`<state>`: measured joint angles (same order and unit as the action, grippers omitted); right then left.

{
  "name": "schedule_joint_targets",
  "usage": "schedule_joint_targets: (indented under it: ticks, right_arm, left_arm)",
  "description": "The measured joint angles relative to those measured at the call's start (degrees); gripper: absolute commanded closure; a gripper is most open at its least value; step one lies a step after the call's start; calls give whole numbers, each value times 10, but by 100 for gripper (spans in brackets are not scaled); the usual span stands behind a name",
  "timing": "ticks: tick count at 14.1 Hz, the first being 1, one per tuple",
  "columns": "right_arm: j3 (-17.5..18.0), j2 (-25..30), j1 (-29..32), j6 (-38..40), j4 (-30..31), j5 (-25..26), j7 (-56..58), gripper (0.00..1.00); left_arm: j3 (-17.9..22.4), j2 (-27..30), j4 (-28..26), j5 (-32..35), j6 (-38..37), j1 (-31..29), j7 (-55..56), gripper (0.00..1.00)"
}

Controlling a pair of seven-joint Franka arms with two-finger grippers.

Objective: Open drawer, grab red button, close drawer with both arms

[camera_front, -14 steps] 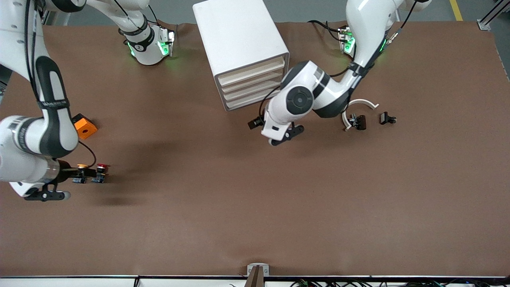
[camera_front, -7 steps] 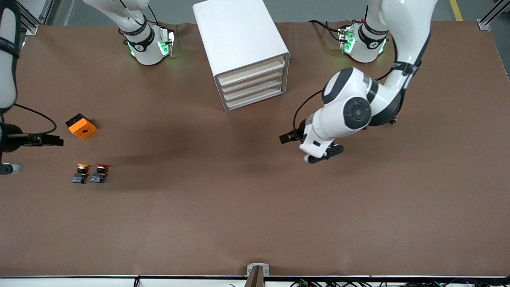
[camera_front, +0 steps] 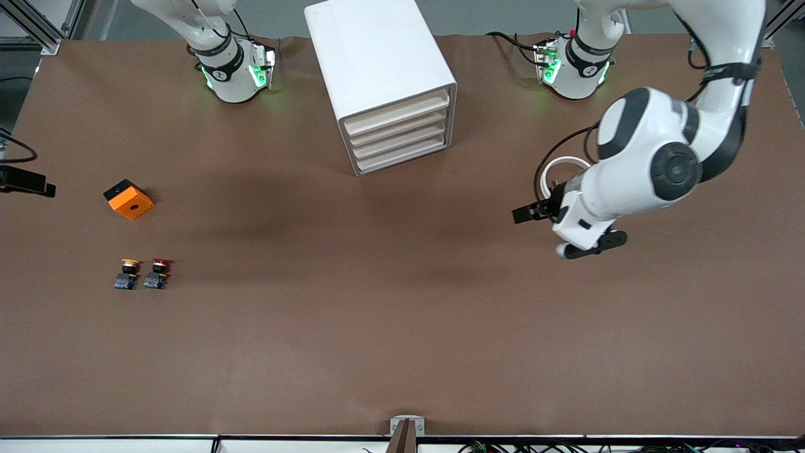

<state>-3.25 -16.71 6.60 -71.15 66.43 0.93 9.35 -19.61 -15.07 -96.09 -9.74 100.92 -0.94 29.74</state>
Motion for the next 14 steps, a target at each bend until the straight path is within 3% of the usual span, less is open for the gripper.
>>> schedule_joint_targets:
  ticks: [7, 11, 14]
  right_arm:
    - [-7, 33, 39, 24, -13, -65, -23, 0]
    - [-1, 68, 18, 29, -2, -65, -53, 0]
    - [-4, 93, 8, 28, 35, -64, -55, 0]
  left_arm:
    - [9, 52, -3, 0, -66, -55, -87, 0]
    - [112, 107, -3, 0, -131, -9, -140, 0]
    - [167, 151, -4, 0, -171, 16, -150, 0]
